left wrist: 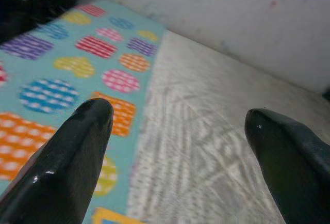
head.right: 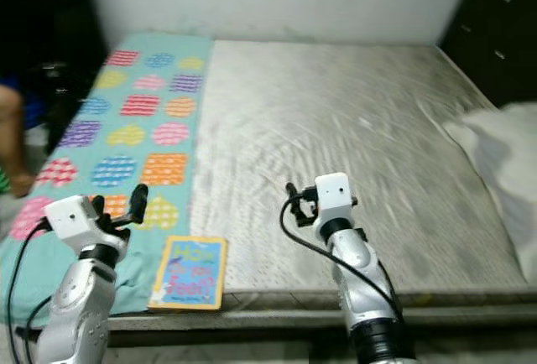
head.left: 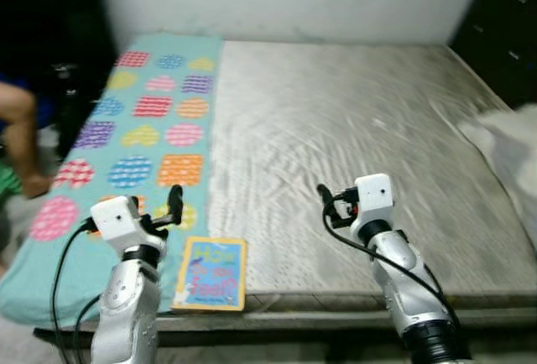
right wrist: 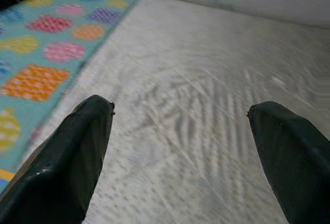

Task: Clean up the room

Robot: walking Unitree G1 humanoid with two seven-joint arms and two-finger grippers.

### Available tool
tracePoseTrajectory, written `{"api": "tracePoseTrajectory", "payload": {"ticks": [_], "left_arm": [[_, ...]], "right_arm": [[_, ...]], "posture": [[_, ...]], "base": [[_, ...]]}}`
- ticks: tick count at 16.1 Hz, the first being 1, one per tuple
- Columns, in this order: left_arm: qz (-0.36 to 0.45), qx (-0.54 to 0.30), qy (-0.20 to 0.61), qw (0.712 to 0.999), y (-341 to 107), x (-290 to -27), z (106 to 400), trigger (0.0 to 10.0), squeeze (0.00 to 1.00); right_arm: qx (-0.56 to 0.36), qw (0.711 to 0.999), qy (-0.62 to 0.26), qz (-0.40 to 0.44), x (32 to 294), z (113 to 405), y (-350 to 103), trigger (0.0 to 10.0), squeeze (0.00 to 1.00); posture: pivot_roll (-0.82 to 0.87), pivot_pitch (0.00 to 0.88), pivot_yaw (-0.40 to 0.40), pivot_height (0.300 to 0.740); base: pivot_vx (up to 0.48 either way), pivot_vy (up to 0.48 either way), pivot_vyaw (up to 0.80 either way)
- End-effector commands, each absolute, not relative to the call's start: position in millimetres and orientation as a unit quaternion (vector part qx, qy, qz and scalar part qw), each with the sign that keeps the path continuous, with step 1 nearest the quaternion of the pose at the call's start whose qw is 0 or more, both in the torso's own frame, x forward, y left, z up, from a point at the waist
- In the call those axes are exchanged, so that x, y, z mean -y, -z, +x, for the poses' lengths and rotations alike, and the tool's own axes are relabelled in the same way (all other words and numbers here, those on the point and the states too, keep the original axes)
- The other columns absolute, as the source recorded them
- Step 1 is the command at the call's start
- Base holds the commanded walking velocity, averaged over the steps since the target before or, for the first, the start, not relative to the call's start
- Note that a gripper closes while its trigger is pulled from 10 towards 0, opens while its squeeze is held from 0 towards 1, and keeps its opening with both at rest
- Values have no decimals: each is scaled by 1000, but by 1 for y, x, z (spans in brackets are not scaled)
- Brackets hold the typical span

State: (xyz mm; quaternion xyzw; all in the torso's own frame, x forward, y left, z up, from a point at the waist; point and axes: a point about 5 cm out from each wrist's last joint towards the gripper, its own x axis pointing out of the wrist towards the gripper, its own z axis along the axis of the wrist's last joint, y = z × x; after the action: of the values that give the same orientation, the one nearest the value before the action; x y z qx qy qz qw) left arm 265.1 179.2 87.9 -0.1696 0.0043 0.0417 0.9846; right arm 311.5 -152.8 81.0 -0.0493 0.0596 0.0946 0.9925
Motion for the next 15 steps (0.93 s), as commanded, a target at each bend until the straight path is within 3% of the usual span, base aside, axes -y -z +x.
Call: {"api": "tracePoseTrajectory", "payload": {"ticks": [1, 6, 15], "left_arm": [[-171, -12, -44, 984, -86, -181, 265, 10000, 0], [-173, -11, -45, 984, -86, -180, 265, 10000, 0], [-159, -6, -47, 986, -89, -181, 266, 10000, 0]], "right_arm": [[-56, 992, -99, -50, 151, 313, -83, 10000, 0], [-59, 991, -104, -52, 150, 311, -81, 10000, 0], [-64, 990, -115, -51, 147, 310, -78, 10000, 0]], "posture": [[-71, 60, -36, 740], [-71, 62, -37, 740], [-67, 47, -35, 740]], "base": [[0, 480, 0], [0, 455, 0], [0, 0, 0]]}}
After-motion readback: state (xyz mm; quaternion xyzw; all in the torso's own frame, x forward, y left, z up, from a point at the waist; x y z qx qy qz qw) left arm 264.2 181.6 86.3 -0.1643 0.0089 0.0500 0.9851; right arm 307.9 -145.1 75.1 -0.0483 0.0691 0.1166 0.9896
